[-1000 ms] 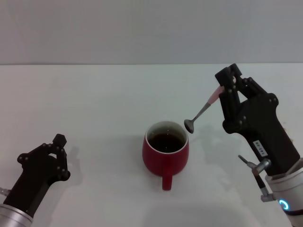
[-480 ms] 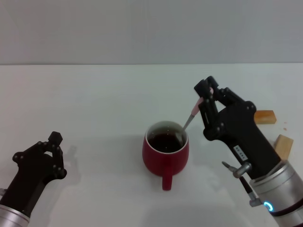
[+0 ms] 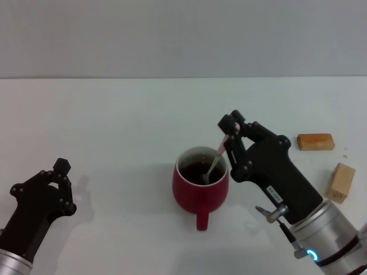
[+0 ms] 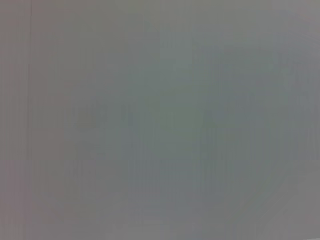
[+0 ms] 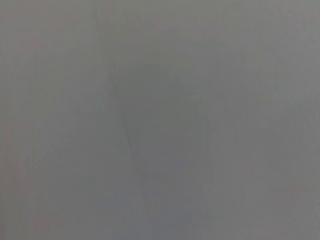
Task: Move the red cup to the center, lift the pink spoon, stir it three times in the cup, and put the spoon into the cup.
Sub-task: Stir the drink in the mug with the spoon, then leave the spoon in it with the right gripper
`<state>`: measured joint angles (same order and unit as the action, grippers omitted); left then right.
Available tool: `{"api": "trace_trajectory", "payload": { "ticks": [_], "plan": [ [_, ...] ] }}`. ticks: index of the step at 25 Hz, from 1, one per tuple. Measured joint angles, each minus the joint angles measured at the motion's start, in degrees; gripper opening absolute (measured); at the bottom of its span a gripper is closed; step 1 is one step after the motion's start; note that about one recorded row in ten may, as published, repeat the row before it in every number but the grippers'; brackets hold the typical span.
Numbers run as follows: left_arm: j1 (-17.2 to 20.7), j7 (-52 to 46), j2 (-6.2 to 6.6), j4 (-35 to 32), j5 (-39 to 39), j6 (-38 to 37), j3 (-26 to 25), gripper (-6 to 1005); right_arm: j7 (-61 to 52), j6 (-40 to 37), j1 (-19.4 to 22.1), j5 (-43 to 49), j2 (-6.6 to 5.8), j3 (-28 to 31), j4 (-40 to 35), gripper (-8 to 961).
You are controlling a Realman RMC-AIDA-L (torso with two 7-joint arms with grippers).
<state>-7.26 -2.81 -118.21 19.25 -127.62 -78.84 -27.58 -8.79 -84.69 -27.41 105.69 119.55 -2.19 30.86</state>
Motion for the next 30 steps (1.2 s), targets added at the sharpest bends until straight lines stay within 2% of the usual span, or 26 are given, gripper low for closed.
{"api": "trace_trajectory", "payload": {
  "ticks": [20, 30],
  "plan": [
    [0.1, 0.0, -0.09, -0.6, 0.2, 0.1, -0.3, -1, 0.0, 9.6, -5.6, 0.9, 0.23, 3.3, -0.2, 60],
    [0.1, 0.0, -0.17, -0.6, 0.3, 0.5, -0.9, 0, 0.0, 9.9, -5.1, 3.0, 0.04, 6.6, -2.8, 61]
  ]
}}
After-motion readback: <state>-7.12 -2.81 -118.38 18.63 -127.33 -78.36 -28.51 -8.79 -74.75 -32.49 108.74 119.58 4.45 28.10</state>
